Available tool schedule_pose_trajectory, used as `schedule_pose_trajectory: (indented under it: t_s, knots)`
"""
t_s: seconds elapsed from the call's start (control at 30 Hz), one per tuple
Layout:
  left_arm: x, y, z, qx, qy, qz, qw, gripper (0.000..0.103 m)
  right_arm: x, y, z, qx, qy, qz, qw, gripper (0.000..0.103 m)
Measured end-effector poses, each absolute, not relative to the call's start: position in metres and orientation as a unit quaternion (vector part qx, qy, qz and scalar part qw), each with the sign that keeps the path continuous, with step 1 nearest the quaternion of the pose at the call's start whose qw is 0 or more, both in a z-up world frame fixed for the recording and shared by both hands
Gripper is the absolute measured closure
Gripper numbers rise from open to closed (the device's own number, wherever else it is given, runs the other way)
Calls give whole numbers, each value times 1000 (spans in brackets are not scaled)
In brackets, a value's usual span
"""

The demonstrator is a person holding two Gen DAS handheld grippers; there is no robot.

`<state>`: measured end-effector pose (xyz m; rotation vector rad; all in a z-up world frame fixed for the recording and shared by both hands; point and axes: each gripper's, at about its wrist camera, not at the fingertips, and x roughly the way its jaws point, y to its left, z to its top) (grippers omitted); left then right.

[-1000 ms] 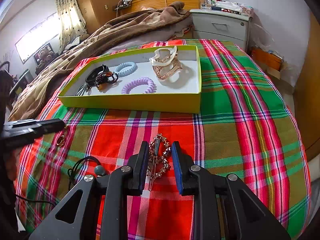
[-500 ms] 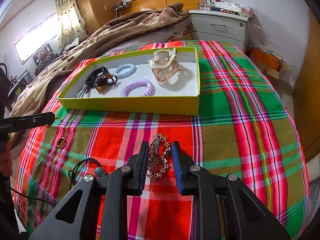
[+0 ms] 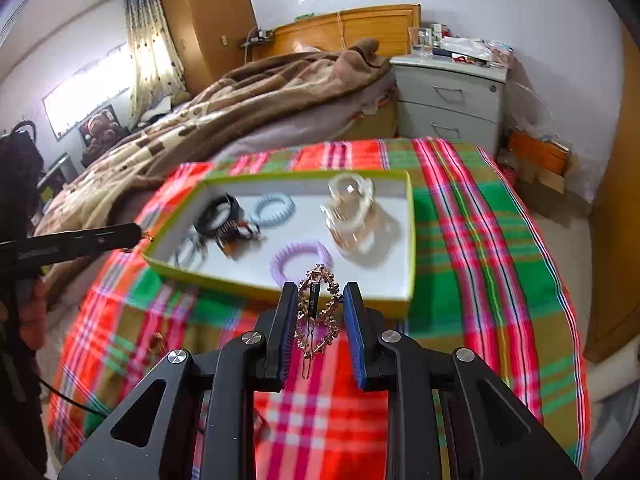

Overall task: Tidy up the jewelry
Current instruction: 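Lift the hair clip toward the tray with the right tool while the left tool carries the charm, then open the right tool to release the clip in the tray while the left tool releases the charm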

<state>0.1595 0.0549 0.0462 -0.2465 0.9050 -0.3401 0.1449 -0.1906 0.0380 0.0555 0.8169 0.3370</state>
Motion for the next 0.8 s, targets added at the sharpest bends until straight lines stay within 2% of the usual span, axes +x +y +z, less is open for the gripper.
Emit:
schedule_pose_trajectory:
  t_s: [0.33, 0.8]
  knots:
    - [213, 41, 58, -99, 427, -179, 881, 83, 181, -162, 43, 33, 396, 184, 899, 79]
    - [279, 17, 23, -81, 469, -188, 859, 83, 229, -130, 10, 5, 435, 173, 884, 79]
